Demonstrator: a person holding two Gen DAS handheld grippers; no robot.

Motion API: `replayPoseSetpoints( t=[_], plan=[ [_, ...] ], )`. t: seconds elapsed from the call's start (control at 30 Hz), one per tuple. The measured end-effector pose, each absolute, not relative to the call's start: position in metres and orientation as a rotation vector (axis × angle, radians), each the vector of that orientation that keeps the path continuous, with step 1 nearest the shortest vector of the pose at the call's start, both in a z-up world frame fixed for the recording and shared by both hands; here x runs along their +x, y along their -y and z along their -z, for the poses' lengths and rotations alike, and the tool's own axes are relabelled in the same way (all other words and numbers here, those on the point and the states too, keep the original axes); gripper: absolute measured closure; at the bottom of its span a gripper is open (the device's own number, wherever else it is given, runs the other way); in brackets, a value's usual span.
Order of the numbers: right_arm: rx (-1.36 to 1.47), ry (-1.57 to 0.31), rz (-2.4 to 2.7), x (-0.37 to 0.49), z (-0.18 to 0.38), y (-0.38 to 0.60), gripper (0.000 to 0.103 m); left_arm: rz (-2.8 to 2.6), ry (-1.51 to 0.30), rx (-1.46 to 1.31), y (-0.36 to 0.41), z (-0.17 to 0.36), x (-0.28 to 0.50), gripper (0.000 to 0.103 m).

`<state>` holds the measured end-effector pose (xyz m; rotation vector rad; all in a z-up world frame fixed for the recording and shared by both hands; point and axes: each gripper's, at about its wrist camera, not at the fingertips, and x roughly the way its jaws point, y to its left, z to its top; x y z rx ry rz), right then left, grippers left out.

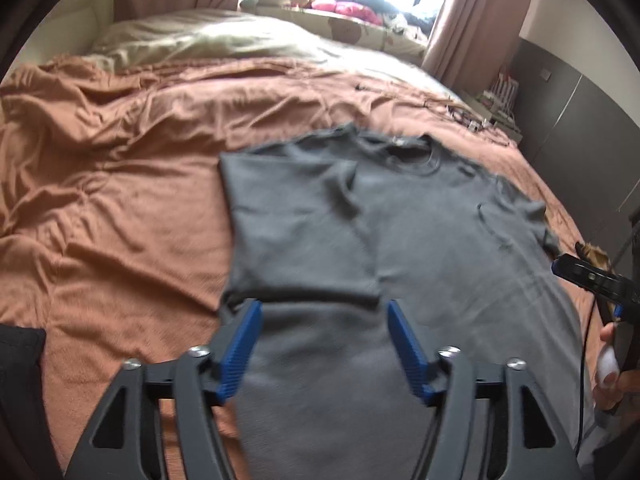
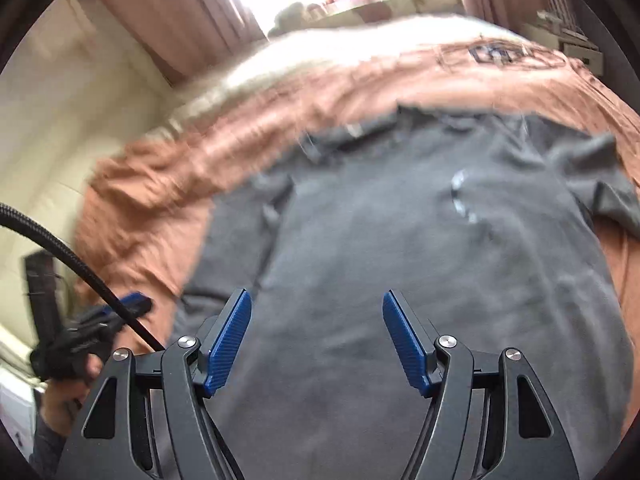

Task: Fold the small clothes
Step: 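Release the shirt and move both tools to the other sleeve side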

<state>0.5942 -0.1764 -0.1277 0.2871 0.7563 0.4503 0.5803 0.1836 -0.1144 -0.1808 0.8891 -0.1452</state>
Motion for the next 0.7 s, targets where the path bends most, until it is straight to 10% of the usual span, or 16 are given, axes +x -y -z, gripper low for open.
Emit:
replayPoseSetpoints(
  t=[0.13, 0.7],
  plan=[
    [0.239, -0.743, -0.461, 0.581, 0.129, 0.189, 0.036, 0.126, -0.863, -0.16, -0.16, 0.103, 0.59, 0.016],
    [0.329, -0.766, -0.319, 0.582, 0.158, 0.304, 0.036, 0.169, -0.792, -0.123, -0.019, 0.107, 0.638, 0.015]
  ],
)
